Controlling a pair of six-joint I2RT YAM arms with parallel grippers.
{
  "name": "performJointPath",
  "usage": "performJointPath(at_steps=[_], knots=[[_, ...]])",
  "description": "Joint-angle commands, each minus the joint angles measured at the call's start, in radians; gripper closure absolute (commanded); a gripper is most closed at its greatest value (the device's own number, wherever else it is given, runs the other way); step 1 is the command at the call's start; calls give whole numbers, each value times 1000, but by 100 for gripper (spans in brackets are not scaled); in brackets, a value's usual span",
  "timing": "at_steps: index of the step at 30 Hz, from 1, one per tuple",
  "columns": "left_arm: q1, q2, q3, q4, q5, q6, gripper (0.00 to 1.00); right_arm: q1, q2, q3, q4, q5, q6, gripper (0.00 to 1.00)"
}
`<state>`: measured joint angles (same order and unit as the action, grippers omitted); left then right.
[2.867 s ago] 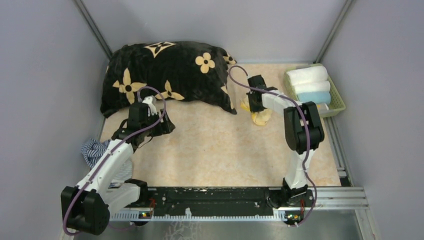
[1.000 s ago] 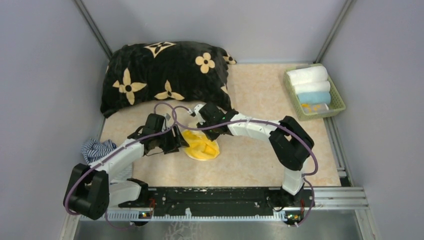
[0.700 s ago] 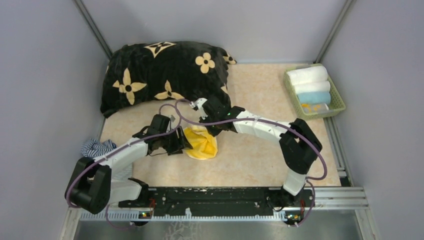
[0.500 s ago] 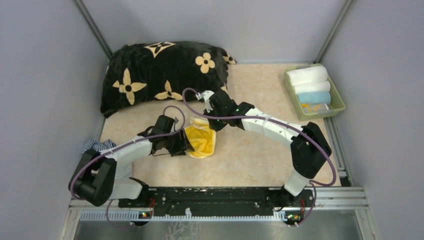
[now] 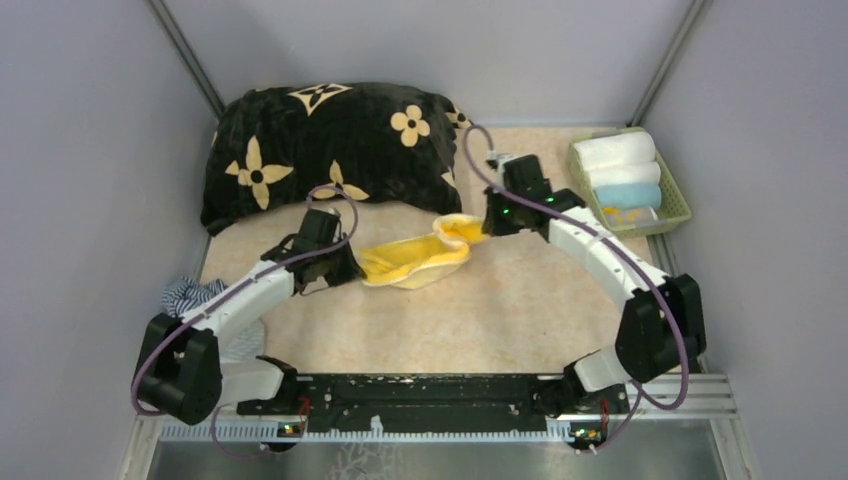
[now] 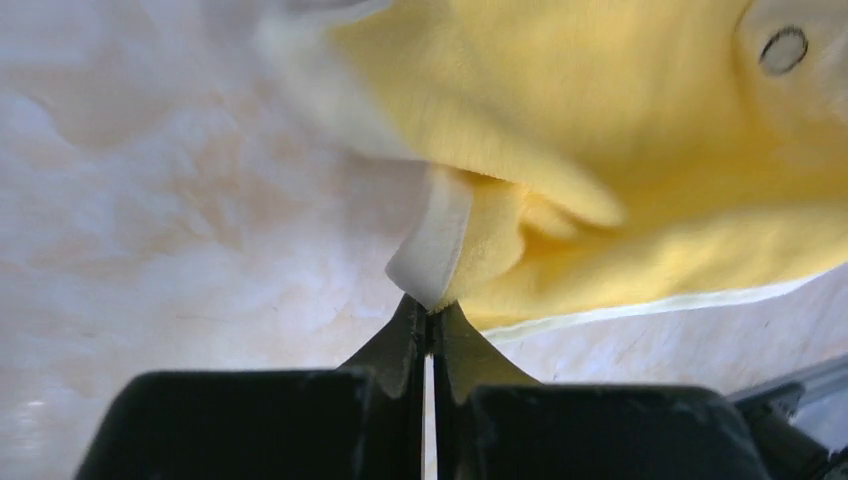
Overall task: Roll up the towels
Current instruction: Flatten out the towel at the center of the board.
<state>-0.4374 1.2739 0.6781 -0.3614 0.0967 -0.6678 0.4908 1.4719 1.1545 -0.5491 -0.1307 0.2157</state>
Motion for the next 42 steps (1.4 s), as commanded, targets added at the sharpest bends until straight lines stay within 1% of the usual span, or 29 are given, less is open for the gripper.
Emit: performJointPath(at_steps=[1, 4, 6, 8, 12, 14, 15, 17, 19, 22, 25, 26, 28, 31, 35, 37, 38, 42], knots=[[99, -72, 122, -124, -115, 101, 100, -170, -123, 29, -80, -61, 15, 100], [166, -111, 199, -163, -129, 145, 100, -250, -168, 28, -87, -60, 28, 100], [194, -135, 238, -160, -130, 171, 100, -275, -196, 15, -71, -53, 43, 100], [209, -142, 286, -166, -142, 195, 100, -284, -213, 18, -65, -8, 54, 100], [248, -98, 405, -185, -161, 251, 100, -320, -218, 85, -72, 67, 69, 100], [259, -74, 476, -204, -170, 259, 100, -324, -227, 103, -58, 122, 63, 100], [260, -71, 487, -213, -168, 255, 100, -324, -234, 103, -50, 136, 57, 100], [261, -89, 467, -221, -148, 231, 100, -326, -240, 90, -46, 154, 61, 100], [261, -125, 414, -229, -112, 196, 100, -325, -235, 75, -56, 144, 69, 100], [261, -210, 342, -280, -36, 158, 100, -325, -232, 83, -94, 138, 68, 100], [261, -306, 277, -304, -6, 148, 100, -326, -241, 92, -95, 144, 50, 100], [261, -330, 256, -304, -4, 145, 99, -325, -234, 95, -90, 139, 47, 98], [261, -343, 219, -300, -1, 141, 99, -325, -190, 115, -91, 114, 50, 97], [261, -289, 175, -253, 43, 138, 99, -324, -70, 187, -109, 78, 67, 97], [261, -204, 118, -130, 69, 128, 99, -325, 79, 246, -89, 160, 81, 90], [261, -153, 102, -79, 74, 130, 99, -324, 119, 265, -103, 151, 85, 78], [261, -127, 103, -64, 73, 133, 99, -324, 118, 258, -102, 131, 88, 74], [261, -34, 115, -50, 69, 161, 99, -307, 51, 143, -64, 70, 105, 53]])
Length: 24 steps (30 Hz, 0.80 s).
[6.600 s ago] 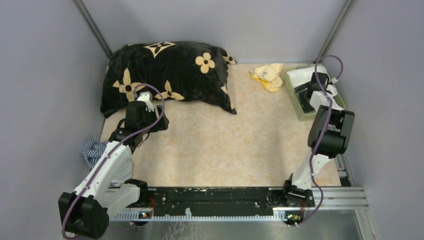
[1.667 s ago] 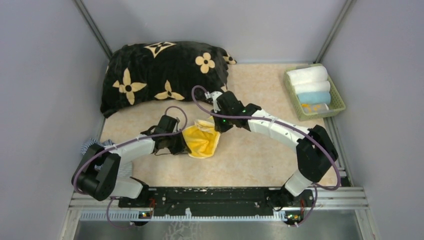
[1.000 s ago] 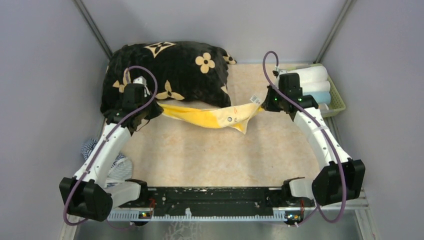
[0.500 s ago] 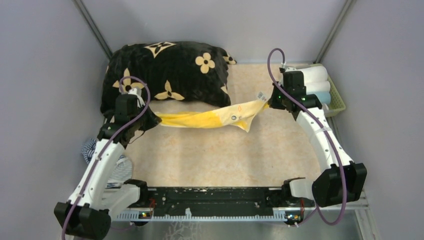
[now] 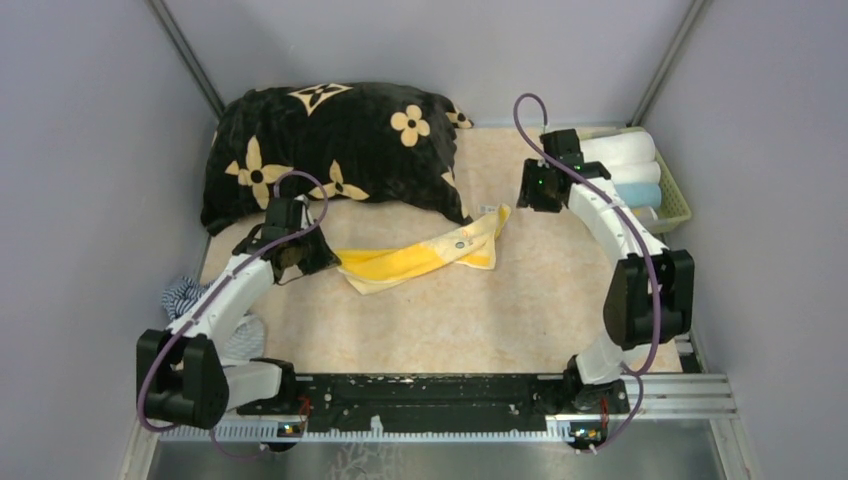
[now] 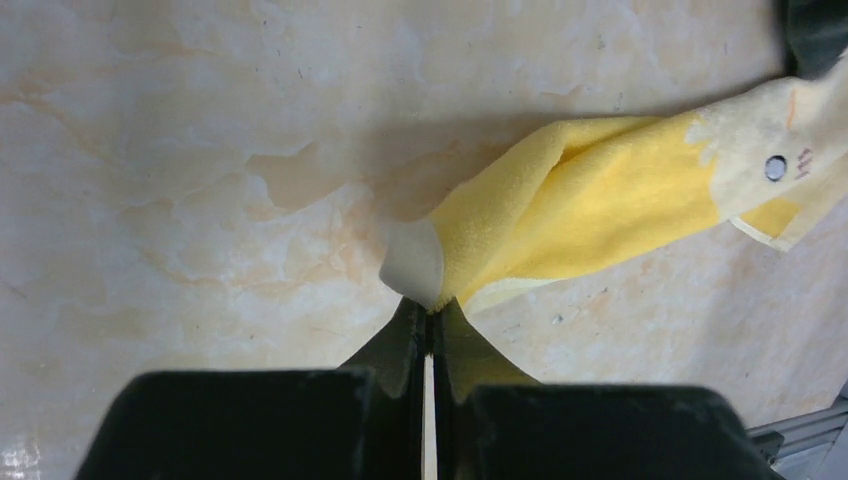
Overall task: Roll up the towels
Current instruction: Flatten out the towel at the center of the board.
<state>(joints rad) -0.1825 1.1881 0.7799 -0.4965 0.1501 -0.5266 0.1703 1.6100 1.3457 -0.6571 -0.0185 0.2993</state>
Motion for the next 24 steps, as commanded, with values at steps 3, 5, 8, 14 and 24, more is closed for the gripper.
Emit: performJointPath(at_steps=[3, 5, 8, 14, 24], knots=[[6, 96, 16, 95, 8, 47, 98, 37, -139, -162, 76, -78, 34, 47], [6, 113, 12, 105, 5, 55, 98, 61, -161, -248, 120, -109, 44, 47], [6, 135, 5, 121, 4, 61, 98, 127, -157, -339, 174, -113, 83, 48], [6, 151, 4, 131, 15, 67, 98, 175, -140, -459, 324, -88, 244, 51], [6, 148, -11, 142, 20, 69, 98, 181, -81, -544, 463, -104, 339, 55]])
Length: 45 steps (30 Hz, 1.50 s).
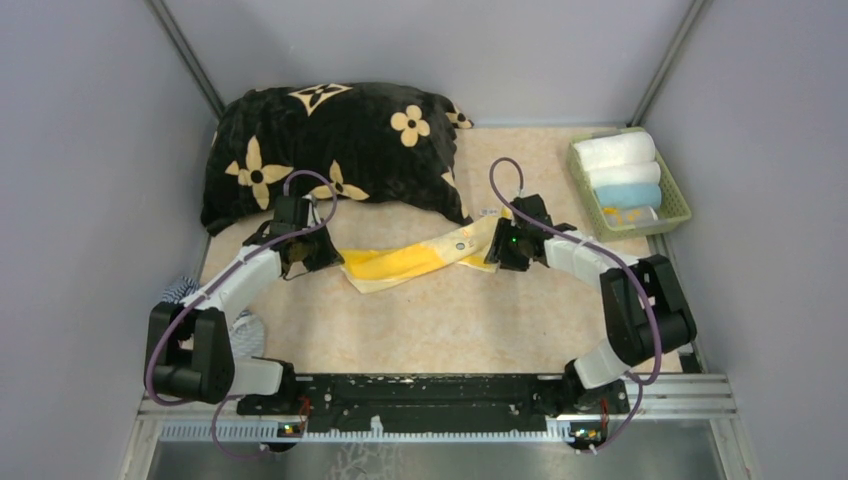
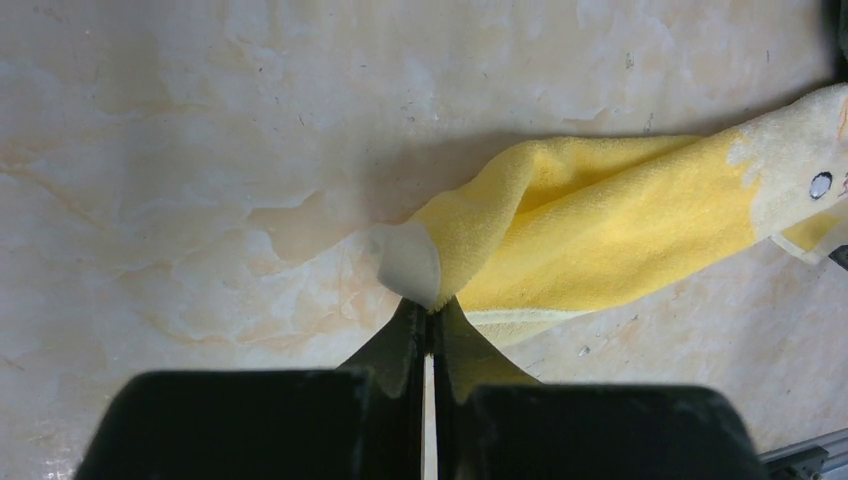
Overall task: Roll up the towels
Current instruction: Flatten out the towel at the center of the board.
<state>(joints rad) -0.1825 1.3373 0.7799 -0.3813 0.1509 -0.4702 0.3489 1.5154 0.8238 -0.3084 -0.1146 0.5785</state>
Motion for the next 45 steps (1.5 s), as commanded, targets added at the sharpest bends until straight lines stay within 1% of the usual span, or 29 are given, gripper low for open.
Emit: performJointPath(at_steps=[1, 4, 6, 8, 9, 12, 13, 16, 19, 23, 26, 31, 34, 37, 40, 43, 45], knots=[[6, 0, -14, 29, 22, 11, 98, 2, 21, -32, 126, -15, 67, 56], [6, 4, -18, 35, 25, 11, 98, 3, 53, -54, 150, -21, 84, 59], [6, 4, -18, 35, 23, 8, 98, 3, 66, -67, 167, -26, 91, 63], [7, 0, -17, 35, 20, 6, 98, 4, 62, -74, 170, -27, 93, 72], [6, -2, -16, 34, 16, 5, 98, 3, 52, -68, 160, -22, 90, 78], [7, -16, -4, 20, -7, 1, 98, 2, -6, -27, 73, 18, 65, 97], [8, -22, 2, 14, -16, 1, 98, 2, -28, -4, 40, 35, 51, 100], [15, -34, 40, -16, -41, -1, 98, -3, -100, 79, -73, 83, 1, 100], [22, -35, 119, -59, -63, 14, 98, -32, -158, 184, -182, 105, -56, 100], [29, -52, 240, -126, -114, 46, 98, -103, -231, 326, -300, 109, -128, 100], [31, -87, 319, -177, -150, 68, 98, -133, -279, 424, -368, 97, -188, 100], [31, -217, 432, -281, -178, 92, 96, -136, -353, 567, -505, 13, -302, 100], [31, -320, 454, -343, -181, 96, 94, -136, -421, 613, -605, -14, -346, 100], [31, -404, 465, -445, -174, 66, 93, -136, -476, 627, -672, -85, -378, 100], [31, -461, 494, -577, -170, 28, 93, -136, -507, 627, -742, -205, -398, 100], [31, -499, 511, -696, -163, -18, 91, -136, -518, 629, -813, -325, -396, 100], [31, -512, 504, -744, -151, -39, 90, -136, -514, 617, -836, -377, -378, 100]])
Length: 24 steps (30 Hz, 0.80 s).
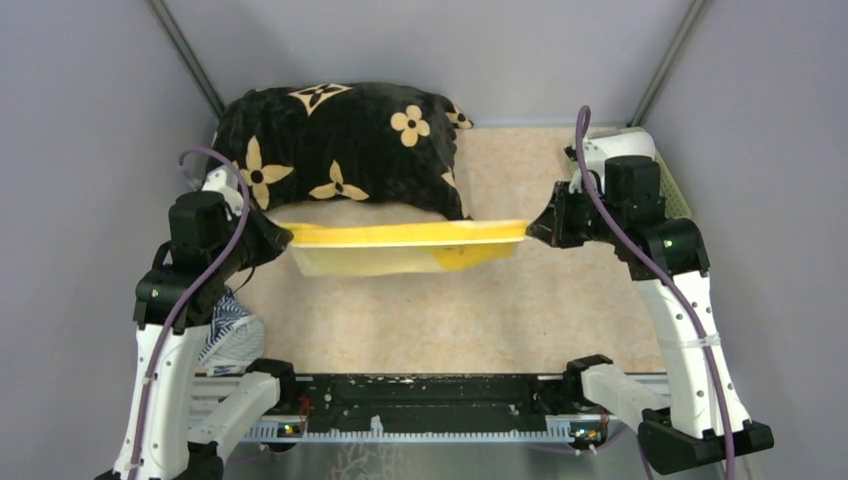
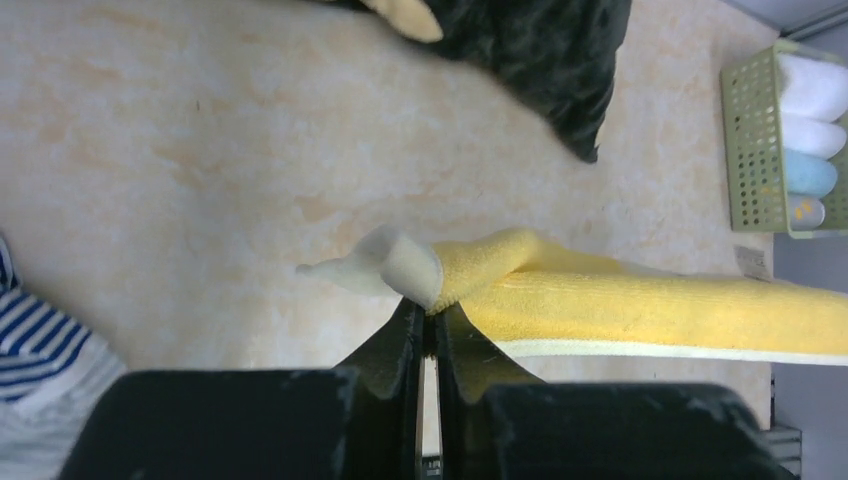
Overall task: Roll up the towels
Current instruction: Flatten out the towel at the center of the board.
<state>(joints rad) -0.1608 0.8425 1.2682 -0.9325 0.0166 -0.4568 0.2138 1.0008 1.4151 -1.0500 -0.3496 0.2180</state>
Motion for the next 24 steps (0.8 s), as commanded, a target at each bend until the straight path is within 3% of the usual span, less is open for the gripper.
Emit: performJointPath(at_steps=[1, 5, 12, 15, 19, 21, 23, 24], knots=[[9, -19, 4, -198, -10, -55, 90, -1, 4, 13, -94, -162, -4, 100], [9, 20, -100, -111, 24, -38, 88, -1, 58, -88, -45, -106, 55, 100], [9, 283, -326, 309, 92, 2, 83, -48, 307, -250, 239, -4, 160, 100], [10, 504, -282, 414, 95, 23, 79, -88, 441, -249, 365, 13, 190, 100], [17, 811, -104, 401, 137, 53, 69, -114, 609, -187, 478, 38, 219, 95], [18, 864, -50, 409, 141, 54, 53, -125, 682, -156, 511, 60, 232, 85], [18, 864, -32, 413, 148, 51, 45, -131, 704, -124, 506, 88, 228, 52], [18, 847, -43, 418, 147, 49, 43, -131, 700, -114, 498, 102, 222, 42]])
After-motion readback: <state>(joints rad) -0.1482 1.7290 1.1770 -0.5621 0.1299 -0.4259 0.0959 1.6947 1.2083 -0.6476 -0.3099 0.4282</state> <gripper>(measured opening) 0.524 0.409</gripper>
